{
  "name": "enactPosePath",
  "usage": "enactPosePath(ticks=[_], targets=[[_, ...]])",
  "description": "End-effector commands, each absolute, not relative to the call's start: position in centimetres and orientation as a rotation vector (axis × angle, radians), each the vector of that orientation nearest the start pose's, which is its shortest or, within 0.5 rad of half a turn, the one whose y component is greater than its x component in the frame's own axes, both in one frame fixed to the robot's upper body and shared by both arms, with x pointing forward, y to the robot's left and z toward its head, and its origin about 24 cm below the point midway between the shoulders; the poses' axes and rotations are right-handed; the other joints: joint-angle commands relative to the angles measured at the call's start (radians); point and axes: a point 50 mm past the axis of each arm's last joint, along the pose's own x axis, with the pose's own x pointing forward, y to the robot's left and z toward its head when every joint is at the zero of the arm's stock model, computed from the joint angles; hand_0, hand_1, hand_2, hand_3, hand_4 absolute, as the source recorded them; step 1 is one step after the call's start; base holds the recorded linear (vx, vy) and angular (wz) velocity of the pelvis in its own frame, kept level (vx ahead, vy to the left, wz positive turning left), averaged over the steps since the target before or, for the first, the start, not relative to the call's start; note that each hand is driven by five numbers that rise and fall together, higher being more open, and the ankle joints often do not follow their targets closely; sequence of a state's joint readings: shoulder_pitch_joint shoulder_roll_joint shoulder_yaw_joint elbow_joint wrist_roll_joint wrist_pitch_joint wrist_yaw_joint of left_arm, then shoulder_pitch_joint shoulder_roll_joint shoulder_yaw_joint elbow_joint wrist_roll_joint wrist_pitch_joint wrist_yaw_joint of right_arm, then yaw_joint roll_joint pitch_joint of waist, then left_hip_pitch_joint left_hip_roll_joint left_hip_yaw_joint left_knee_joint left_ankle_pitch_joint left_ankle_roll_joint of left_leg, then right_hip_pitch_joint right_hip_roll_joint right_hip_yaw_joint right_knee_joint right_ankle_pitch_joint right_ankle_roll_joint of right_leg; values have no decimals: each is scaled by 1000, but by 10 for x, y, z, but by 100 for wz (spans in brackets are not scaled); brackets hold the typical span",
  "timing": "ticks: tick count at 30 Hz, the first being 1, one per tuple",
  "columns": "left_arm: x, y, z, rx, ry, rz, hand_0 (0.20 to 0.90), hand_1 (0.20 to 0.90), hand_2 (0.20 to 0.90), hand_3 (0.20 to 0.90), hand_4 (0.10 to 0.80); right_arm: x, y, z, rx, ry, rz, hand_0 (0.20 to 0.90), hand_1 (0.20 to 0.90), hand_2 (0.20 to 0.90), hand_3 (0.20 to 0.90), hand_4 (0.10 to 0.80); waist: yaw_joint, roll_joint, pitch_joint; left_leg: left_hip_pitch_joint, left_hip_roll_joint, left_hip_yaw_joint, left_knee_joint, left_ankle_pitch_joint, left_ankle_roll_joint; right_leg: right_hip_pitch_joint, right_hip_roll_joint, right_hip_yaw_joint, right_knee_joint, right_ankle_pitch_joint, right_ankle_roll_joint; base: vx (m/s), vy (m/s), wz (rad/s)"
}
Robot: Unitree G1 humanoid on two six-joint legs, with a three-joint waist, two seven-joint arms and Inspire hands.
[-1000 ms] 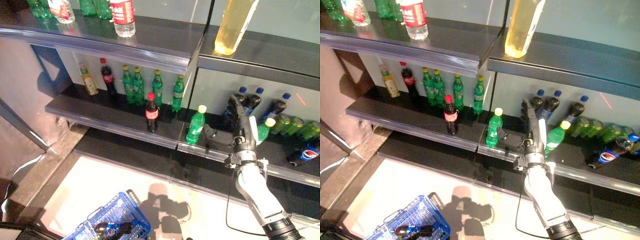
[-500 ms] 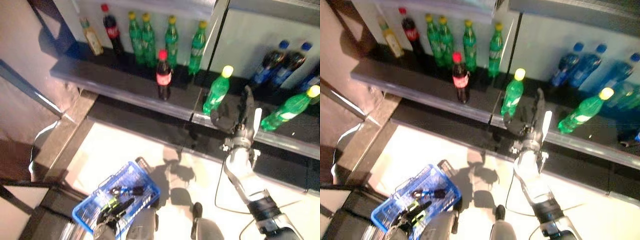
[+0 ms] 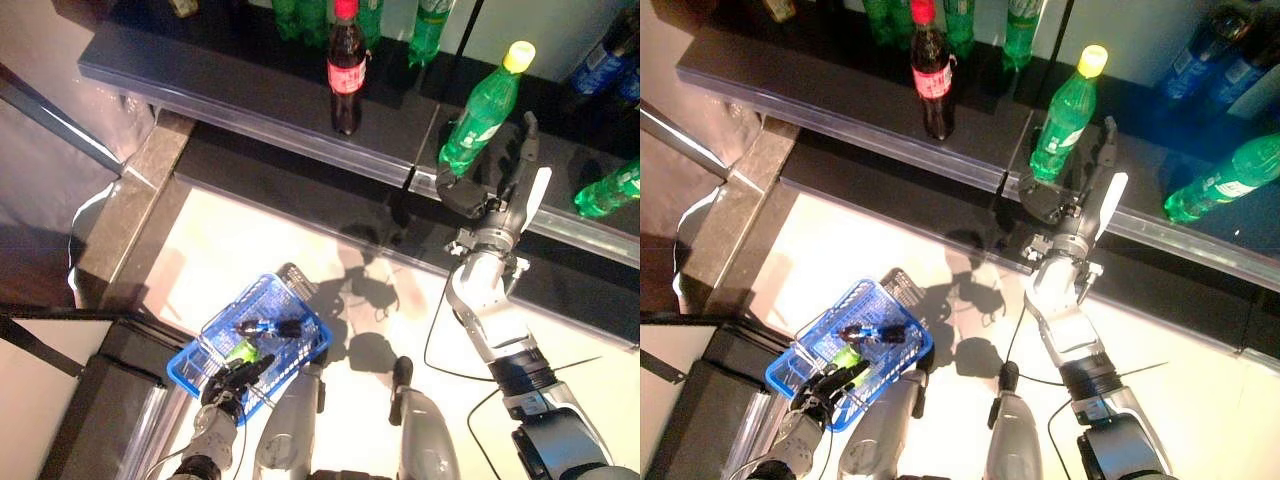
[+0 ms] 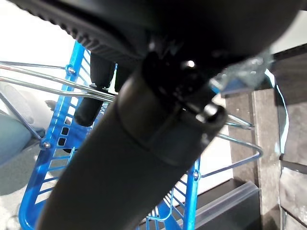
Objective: Pick up the drink and place into the basket.
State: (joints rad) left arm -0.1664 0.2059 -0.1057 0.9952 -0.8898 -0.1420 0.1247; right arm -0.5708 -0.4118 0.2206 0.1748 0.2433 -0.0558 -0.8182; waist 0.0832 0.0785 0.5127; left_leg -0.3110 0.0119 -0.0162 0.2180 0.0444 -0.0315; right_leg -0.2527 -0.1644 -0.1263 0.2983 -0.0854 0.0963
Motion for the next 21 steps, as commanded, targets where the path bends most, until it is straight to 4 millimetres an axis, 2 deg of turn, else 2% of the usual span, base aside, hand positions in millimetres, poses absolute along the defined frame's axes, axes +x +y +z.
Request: enactPosePath(ticks=[1,9,21], targets=[[178,213,-122,-491,704,467,300,300,300,200,100,321,-190,253,36,-789,-584,900,900,900,900,800,13,-17,-36,-49,-1,-32,121,-51,-10,11,-12,-15,-17,42,-66,0,0,0],[196,209,-111,-515,638,439,300,300,300,200,100,318,-189,285,113,-891,-629,900,900,900,900,800,18,-8,7,-119,-9,-25,137,-46,3,-79,-11,-2,13,55,-63,0,0,0],[204,206,-105,-534,619,419,300,300,300,200,100,323,-188,321,123,-937,-625,900,900,900,900,800,31,5,7,-179,-22,-15,122,-35,14,-161,-11,11,15,74,-55,5,8,0]])
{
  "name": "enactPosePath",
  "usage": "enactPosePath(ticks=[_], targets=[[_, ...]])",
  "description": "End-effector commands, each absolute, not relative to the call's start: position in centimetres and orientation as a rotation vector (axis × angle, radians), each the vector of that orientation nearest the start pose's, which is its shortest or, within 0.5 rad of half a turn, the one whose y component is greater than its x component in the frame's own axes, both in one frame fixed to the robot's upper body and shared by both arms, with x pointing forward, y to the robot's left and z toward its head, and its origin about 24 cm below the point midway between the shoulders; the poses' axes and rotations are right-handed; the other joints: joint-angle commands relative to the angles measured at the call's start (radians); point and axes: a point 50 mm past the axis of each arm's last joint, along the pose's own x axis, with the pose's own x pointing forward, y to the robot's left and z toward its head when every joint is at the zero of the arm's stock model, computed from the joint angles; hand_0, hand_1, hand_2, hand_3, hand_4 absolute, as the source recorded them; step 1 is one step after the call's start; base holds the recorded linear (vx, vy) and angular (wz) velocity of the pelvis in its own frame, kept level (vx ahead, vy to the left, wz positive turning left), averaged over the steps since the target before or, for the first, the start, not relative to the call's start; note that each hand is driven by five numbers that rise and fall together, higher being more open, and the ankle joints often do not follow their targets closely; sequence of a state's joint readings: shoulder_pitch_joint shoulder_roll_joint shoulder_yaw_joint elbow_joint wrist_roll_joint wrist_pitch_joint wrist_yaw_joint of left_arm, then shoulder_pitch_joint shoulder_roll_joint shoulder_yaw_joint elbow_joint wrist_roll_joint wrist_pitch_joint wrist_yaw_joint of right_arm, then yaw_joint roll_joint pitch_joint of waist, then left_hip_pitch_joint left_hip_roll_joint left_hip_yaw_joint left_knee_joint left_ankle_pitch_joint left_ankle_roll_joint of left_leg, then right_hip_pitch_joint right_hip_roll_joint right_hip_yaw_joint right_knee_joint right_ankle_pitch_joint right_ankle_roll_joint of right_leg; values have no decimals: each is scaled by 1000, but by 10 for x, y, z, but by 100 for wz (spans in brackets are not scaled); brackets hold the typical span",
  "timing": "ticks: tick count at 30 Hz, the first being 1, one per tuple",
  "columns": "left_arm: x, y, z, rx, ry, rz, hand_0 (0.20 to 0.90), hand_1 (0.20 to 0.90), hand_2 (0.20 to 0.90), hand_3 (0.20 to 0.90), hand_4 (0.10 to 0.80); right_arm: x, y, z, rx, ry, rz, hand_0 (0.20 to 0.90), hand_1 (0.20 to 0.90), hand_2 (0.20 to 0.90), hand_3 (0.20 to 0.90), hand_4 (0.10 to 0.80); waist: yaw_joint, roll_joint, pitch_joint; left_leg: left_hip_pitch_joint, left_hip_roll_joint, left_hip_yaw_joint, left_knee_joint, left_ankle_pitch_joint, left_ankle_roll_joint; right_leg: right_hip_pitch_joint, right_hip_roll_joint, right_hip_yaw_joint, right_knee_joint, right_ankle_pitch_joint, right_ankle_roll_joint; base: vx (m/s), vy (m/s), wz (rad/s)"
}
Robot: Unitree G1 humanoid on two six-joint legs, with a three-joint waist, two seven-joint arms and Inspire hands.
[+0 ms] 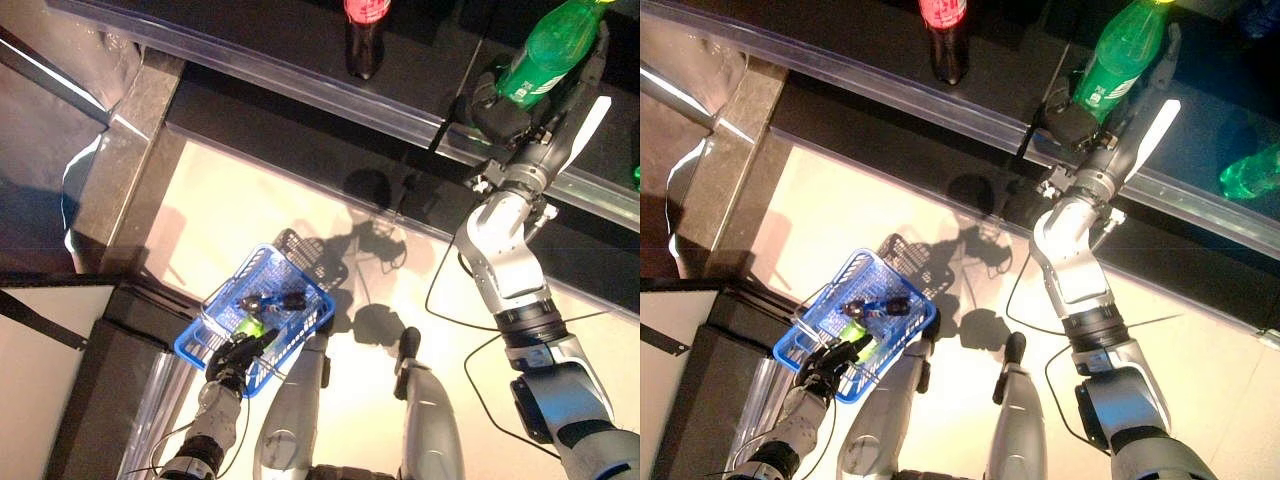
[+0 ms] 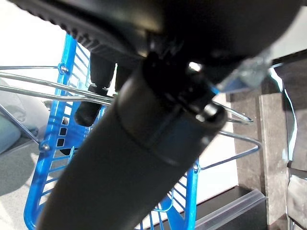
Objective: Pick up the drink and place into the basket.
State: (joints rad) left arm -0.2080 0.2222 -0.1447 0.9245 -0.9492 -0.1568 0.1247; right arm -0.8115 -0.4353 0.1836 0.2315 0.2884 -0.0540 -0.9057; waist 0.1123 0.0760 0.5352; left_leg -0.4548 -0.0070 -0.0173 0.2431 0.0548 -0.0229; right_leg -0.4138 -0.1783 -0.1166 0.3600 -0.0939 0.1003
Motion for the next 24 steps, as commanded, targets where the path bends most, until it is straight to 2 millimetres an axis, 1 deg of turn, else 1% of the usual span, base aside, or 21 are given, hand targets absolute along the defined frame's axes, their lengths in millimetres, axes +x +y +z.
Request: enactPosePath(ticks=[1,7,8,9,10,11,12,13,14,16,17,19,24], targets=[[205,206,-105,-534,619,419,300,300,300,200,100,324,-189,323,121,-938,-627,900,900,900,900,800,3,8,-15,-37,-4,-13,97,-45,6,-2,3,1,-45,82,-59,34,21,-3],[206,209,-104,-524,620,411,300,300,300,200,100,329,-197,333,87,-937,-662,900,900,900,900,800,16,9,-15,-57,-11,-13,109,-51,12,-27,-3,-4,-27,81,-56,13,3,-1],[205,209,-104,-522,623,411,300,300,300,200,100,330,-199,333,87,-930,-671,794,794,794,776,676,18,9,-15,-57,-12,-12,114,-59,12,-28,-4,-5,-20,74,-55,0,0,0],[206,209,-104,-525,624,412,300,300,300,200,100,331,-202,334,92,-925,-684,526,526,526,464,364,19,9,-15,-61,-12,-11,115,-59,14,-33,-5,-6,-18,74,-54,0,0,0],[207,209,-103,-528,621,414,300,300,300,200,100,332,-204,335,97,-923,-690,462,462,462,389,289,19,9,-15,-67,-13,-11,112,-52,15,-39,-5,-7,-20,80,-55,0,0,0],[207,209,-103,-530,622,413,300,300,300,200,100,332,-205,335,103,-918,-695,378,378,378,291,191,20,10,-15,-68,-14,-12,112,-53,15,-41,-5,-7,-18,79,-55,0,0,0],[207,209,-103,-530,622,411,300,300,300,200,100,333,-207,335,109,-913,-702,328,328,328,233,133,21,11,-15,-71,-16,-13,113,-54,16,-44,-5,-7,-16,79,-55,0,0,0],[205,209,-104,-531,625,409,300,300,300,200,100,335,-211,335,109,-905,-714,300,300,300,200,100,24,13,-15,-72,-16,-13,118,-62,18,-46,-8,-8,-8,71,-54,0,0,0],[206,209,-104,-531,622,407,300,300,300,200,100,335,-212,336,108,-906,-720,300,300,300,200,100,25,13,-15,-77,-17,-13,115,-55,19,-51,-8,-9,-10,78,-54,0,0,0],[204,209,-104,-527,624,402,300,300,300,200,100,337,-218,338,105,-901,-733,300,300,300,200,100,31,15,-15,-84,-22,-15,123,-63,21,-60,-11,-12,1,71,-53,-2,2,2],[205,209,-103,-527,622,401,300,300,300,200,100,337,-218,339,105,-904,-735,300,300,300,200,100,32,15,-15,-89,-23,-15,120,-57,22,-65,-12,-13,-2,77,-53,-7,1,4],[203,213,-104,-523,624,402,300,300,300,200,100,337,-221,341,104,-905,-743,300,300,300,200,100,36,16,-15,-93,-24,-16,127,-65,24,-71,-13,-15,10,69,-52,-3,-1,5],[204,214,-102,-527,614,403,300,300,300,200,100,336,-221,345,111,-921,-736,300,300,300,200,100,39,17,-15,-95,-26,-15,127,-67,28,-79,-12,-17,21,66,-51,-10,-1,4]])
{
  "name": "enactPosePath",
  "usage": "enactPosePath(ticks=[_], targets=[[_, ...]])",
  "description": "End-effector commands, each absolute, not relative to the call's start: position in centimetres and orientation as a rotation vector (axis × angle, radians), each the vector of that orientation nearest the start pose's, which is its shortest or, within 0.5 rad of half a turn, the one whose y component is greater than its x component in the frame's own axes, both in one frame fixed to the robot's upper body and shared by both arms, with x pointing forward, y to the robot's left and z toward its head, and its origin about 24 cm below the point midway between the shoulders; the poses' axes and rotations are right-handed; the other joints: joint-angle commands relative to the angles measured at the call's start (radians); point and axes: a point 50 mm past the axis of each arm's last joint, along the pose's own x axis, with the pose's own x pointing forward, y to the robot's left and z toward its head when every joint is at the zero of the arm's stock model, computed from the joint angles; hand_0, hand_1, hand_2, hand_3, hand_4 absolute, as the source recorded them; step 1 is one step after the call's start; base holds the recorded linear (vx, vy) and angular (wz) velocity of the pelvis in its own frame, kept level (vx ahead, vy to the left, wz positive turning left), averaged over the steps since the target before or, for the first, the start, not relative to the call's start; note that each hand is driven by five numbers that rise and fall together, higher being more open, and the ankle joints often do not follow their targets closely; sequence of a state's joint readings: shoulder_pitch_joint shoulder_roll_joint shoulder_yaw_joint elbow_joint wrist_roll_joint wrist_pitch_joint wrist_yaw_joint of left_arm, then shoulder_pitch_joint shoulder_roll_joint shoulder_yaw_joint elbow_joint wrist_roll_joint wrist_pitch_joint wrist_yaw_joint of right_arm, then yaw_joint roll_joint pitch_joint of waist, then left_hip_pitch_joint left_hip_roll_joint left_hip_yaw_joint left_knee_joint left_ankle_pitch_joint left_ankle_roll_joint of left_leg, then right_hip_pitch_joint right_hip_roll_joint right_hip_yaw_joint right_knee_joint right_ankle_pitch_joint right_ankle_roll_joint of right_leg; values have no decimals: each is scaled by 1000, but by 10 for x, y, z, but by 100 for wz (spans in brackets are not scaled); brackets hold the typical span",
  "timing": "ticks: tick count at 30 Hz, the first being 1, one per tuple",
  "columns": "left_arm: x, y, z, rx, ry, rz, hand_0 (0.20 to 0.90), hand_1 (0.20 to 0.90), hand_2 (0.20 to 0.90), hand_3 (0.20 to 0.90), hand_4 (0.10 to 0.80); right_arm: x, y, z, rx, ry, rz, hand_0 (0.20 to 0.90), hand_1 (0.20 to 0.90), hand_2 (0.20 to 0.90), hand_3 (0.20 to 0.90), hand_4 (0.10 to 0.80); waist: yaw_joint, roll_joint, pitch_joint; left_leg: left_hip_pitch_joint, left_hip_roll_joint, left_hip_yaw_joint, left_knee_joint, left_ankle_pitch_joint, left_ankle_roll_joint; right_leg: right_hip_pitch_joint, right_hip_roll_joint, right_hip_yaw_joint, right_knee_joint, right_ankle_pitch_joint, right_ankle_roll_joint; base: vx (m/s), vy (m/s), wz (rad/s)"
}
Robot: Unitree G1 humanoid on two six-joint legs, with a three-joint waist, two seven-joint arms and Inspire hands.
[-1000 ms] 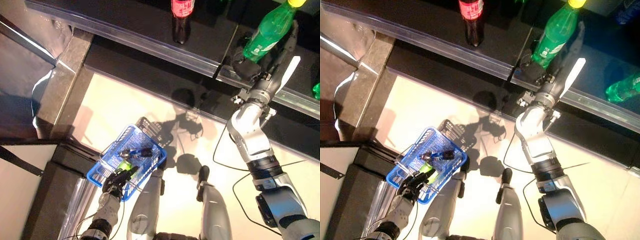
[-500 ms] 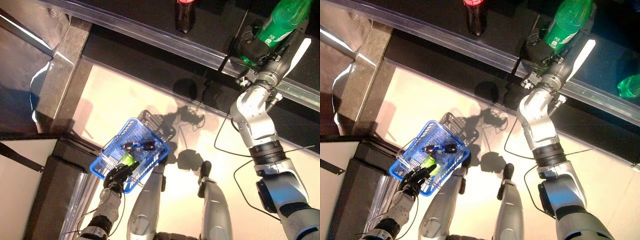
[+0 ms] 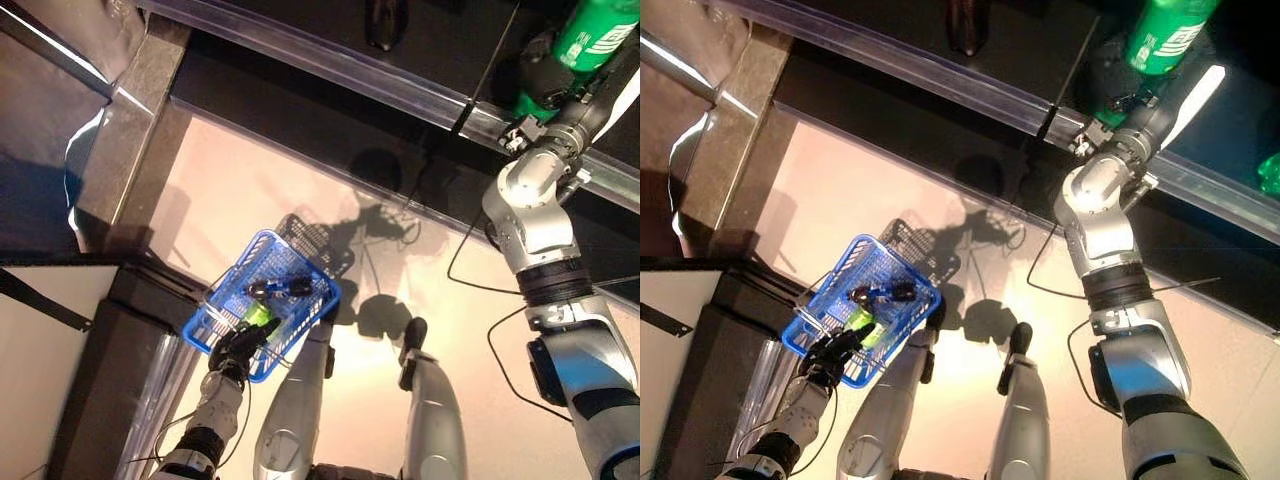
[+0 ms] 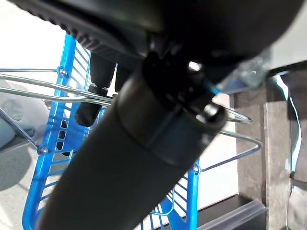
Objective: Pick up the drink and place into the basket.
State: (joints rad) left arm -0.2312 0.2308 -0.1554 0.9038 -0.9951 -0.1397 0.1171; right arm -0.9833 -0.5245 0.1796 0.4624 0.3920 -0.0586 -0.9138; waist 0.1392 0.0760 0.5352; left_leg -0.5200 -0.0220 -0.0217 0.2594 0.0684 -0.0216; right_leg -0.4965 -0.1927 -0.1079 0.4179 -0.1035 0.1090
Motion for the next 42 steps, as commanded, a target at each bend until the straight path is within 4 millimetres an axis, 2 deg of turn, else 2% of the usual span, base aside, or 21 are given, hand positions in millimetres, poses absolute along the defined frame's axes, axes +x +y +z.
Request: enactPosePath(ticks=[1,13,23,27,34,39,42], targets=[[204,215,-102,-529,612,405,300,300,300,200,100,336,-221,345,112,-922,-734,300,300,300,200,100,12,17,-15,-29,-11,-10,110,-81,27,3,2,-26,-35,75,-60,0,0,0],[206,223,-98,-550,568,430,300,300,300,200,100,325,-218,352,112,-993,-710,300,300,300,200,100,9,15,-15,17,-12,-11,123,-94,24,50,3,-38,-14,48,-70,-36,-14,1],[210,230,-87,-549,461,417,300,300,300,200,100,305,-200,353,-21,-1089,-534,300,300,300,200,100,-6,13,-15,108,-8,-25,96,-79,10,141,11,-51,-11,22,-91,-22,-11,1],[209,236,-82,-551,407,406,300,300,300,200,100,298,-187,345,-62,-1096,-418,300,300,300,200,100,-10,10,-21,149,-1,-25,86,-76,3,177,14,-57,-1,2,-100,-2,0,1],[211,236,-69,-478,313,345,300,300,300,200,100,289,-164,322,-93,-1081,-210,300,300,300,200,100,-15,11,-53,188,10,-31,74,-63,-6,215,20,-66,14,-14,-117,2,6,7],[220,236,-46,-535,177,293,300,300,300,200,100,283,-146,297,-48,-1000,-5,300,300,300,200,100,-15,12,-82,223,15,-36,67,-49,-14,259,23,-73,22,-34,-128,41,21,4],[223,235,-37,-525,136,264,300,300,300,200,100,282,-141,291,-30,-976,41,300,300,300,200,100,-13,11,-87,231,14,-40,63,-47,-16,270,24,-76,21,-36,-129,10,-7,8]])
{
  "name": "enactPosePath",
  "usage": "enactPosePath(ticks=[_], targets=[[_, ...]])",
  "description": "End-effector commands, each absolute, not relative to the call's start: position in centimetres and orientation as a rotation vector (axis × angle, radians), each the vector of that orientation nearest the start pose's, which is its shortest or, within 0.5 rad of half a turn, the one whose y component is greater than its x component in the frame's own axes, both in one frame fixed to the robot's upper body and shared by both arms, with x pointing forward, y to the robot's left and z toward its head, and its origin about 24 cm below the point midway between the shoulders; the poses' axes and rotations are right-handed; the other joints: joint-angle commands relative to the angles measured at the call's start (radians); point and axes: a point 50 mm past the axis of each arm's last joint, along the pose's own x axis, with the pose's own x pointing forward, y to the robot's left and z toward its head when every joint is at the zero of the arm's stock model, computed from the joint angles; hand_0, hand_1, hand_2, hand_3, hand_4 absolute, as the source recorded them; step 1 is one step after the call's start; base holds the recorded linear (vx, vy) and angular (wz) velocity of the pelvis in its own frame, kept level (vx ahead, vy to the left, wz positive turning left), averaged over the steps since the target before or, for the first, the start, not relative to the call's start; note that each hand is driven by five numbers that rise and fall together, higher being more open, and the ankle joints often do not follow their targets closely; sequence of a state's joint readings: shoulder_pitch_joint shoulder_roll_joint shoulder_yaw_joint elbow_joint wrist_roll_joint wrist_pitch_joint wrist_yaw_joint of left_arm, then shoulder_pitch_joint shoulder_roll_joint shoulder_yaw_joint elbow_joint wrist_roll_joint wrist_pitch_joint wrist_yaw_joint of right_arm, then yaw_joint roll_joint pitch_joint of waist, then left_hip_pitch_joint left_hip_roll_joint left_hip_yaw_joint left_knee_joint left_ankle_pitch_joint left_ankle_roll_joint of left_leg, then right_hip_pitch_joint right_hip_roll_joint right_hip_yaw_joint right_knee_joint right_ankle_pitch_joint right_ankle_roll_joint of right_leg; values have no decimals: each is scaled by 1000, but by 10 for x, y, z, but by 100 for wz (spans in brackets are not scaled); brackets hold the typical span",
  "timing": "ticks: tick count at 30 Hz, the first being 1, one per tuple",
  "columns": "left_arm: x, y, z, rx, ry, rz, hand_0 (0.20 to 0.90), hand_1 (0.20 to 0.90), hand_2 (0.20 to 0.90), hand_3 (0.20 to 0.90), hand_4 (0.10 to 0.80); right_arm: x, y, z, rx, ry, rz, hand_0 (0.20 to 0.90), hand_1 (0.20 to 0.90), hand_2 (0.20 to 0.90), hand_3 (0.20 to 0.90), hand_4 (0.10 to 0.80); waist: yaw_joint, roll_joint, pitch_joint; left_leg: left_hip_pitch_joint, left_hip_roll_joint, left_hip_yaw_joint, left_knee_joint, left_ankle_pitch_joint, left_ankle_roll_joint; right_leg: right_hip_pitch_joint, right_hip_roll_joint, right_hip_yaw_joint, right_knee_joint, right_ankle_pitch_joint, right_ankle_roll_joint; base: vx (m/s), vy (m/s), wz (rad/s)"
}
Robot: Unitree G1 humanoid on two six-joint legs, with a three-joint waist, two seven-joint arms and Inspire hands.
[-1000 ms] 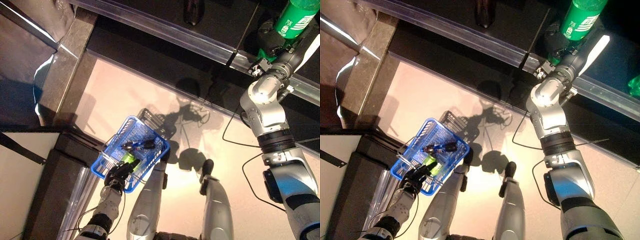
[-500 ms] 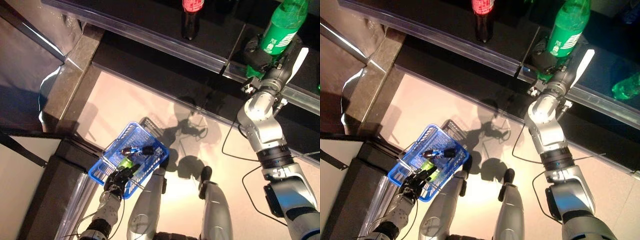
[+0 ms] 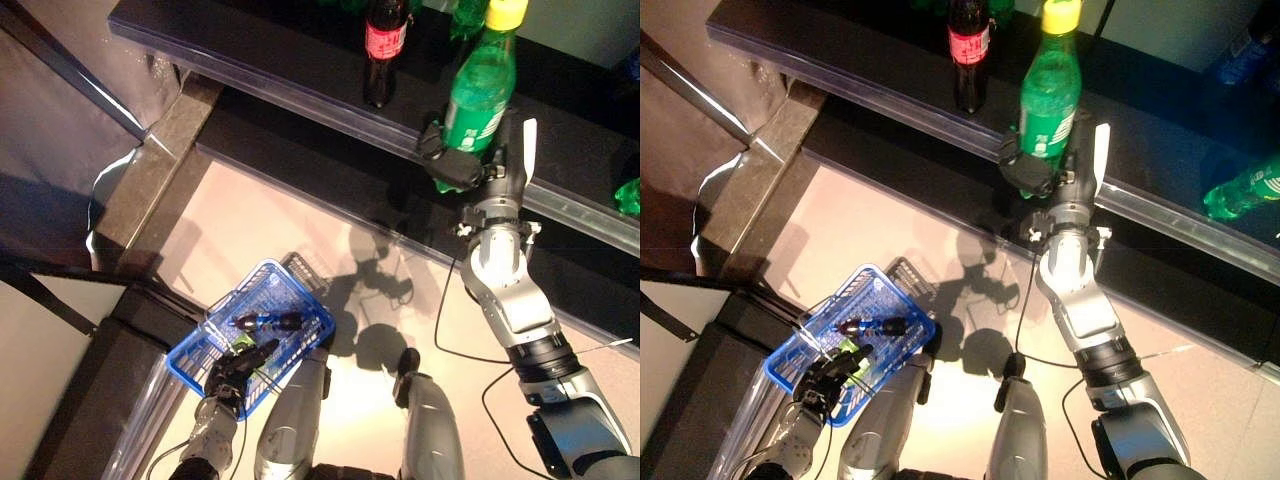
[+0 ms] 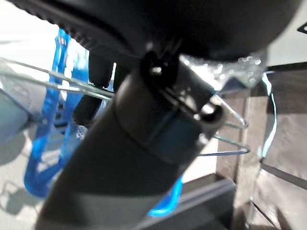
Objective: Pick up the drink and place into the basket.
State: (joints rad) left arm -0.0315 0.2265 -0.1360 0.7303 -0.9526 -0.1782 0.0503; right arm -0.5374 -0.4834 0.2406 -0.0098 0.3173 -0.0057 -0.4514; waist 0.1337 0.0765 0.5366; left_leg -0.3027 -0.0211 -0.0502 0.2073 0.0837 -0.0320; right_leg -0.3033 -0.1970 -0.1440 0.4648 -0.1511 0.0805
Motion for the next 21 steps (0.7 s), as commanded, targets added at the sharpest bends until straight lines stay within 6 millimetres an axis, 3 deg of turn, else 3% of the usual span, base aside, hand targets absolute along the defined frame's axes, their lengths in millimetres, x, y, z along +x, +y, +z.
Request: enactPosePath(ticks=[1,8,14,21], targets=[[232,230,-14,-524,54,195,300,300,300,200,100,278,-130,280,-2,-937,127,300,300,300,200,100,3,10,-96,29,13,-19,102,-57,-6,95,29,-49,-30,9,-102,2,-21,11],[244,212,35,-520,-92,-2,300,300,300,200,100,273,-103,257,12,-853,273,300,300,300,200,100,30,0,-116,64,12,-42,71,-51,-6,150,35,-71,-58,13,-101,10,-19,15],[245,196,63,-536,-158,-170,300,300,300,200,100,276,-95,243,61,-757,330,300,300,300,200,100,55,-10,-145,101,12,-66,21,-48,-5,200,39,-92,-111,24,-90,30,-18,13],[244,180,98,-532,-243,-340,300,300,300,200,100,279,-77,210,127,-590,385,300,300,300,200,100,87,-19,-169,127,11,-99,-19,-33,-5,244,43,-117,-172,42,-77,23,-38,14]])
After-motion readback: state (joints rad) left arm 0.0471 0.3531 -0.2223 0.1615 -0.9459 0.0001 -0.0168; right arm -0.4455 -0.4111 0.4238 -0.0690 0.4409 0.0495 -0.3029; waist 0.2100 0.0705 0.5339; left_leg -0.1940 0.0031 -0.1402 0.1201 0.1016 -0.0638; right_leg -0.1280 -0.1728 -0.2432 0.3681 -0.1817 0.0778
